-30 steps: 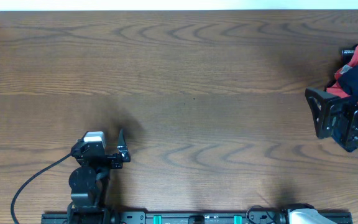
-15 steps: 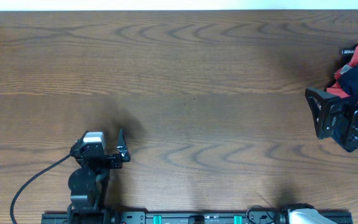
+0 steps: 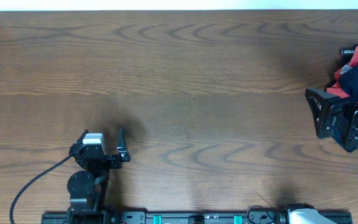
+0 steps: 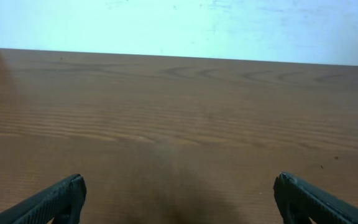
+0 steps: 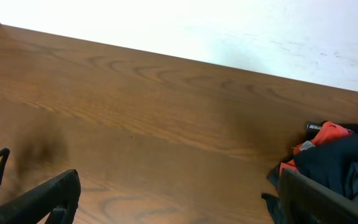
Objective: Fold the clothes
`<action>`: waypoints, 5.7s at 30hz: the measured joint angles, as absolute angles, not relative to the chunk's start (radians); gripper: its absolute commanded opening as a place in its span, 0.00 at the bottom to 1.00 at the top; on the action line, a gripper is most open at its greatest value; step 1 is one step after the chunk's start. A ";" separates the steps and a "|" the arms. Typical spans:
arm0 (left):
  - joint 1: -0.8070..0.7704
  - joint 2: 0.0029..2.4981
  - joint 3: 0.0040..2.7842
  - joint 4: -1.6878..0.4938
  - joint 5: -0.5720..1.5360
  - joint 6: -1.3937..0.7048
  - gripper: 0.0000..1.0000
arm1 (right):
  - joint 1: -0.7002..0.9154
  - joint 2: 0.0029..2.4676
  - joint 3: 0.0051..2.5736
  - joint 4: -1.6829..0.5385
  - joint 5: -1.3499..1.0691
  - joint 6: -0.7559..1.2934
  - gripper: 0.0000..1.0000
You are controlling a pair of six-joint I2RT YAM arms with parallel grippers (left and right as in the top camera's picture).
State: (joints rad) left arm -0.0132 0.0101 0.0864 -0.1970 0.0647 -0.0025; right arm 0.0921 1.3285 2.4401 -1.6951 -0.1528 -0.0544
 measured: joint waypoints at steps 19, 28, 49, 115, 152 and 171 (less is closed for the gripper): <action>-0.013 0.010 0.086 -0.197 0.048 -0.002 0.98 | 0.092 1.328 2.440 -1.695 -0.153 -0.054 0.99; -0.013 0.010 0.086 -0.197 0.046 -0.002 0.98 | 0.092 1.328 2.440 -1.695 -0.153 -0.054 0.99; -0.013 0.010 0.086 -0.197 0.046 -0.002 0.98 | 0.092 1.328 2.440 -1.694 -0.131 -0.055 0.99; -0.013 0.010 0.086 -0.197 0.045 -0.002 0.98 | 0.092 0.012 0.128 -0.019 -0.400 -0.167 0.99; -0.013 0.010 0.086 -0.197 0.045 -0.002 0.98 | 0.015 0.012 0.007 -0.057 -0.193 -0.009 0.99; -0.013 0.010 0.086 -0.197 0.045 -0.002 0.98 | 0.024 0.012 0.007 -0.070 -0.003 0.075 0.99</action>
